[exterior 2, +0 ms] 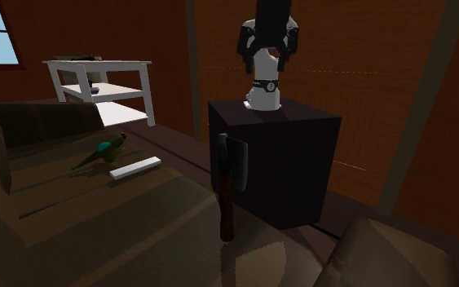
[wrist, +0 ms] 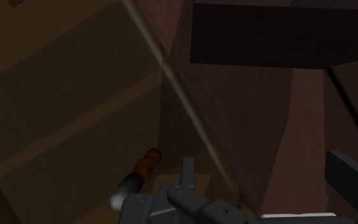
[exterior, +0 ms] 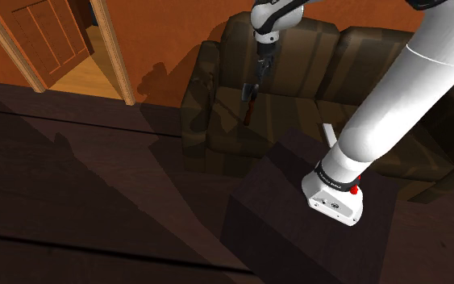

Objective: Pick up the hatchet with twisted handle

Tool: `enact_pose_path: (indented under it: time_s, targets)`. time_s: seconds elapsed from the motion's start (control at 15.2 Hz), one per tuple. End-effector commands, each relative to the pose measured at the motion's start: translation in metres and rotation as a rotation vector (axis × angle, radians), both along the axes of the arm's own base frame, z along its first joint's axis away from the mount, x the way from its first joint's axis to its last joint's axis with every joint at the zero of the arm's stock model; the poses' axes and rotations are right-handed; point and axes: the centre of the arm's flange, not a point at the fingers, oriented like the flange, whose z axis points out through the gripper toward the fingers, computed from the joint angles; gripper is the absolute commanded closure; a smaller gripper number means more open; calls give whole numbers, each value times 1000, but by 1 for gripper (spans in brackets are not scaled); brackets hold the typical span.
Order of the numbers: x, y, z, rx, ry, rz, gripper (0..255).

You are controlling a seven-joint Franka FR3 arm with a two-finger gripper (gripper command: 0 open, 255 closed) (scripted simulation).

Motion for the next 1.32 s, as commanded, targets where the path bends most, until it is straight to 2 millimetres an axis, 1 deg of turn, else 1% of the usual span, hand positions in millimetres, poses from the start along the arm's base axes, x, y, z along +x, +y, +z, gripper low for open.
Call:
enact_pose_path:
  time_s: [0.0, 0.79, 0.86, 1.25]
  targets:
    - [12, -21, -15, -1, -3, -2, 0]
    - [89, -130, -98, 0, -21, -20, 0]
    - [91, -133, -100, 0, -22, -20, 0]
    - [91, -133, -131, 0, -22, -20, 0]
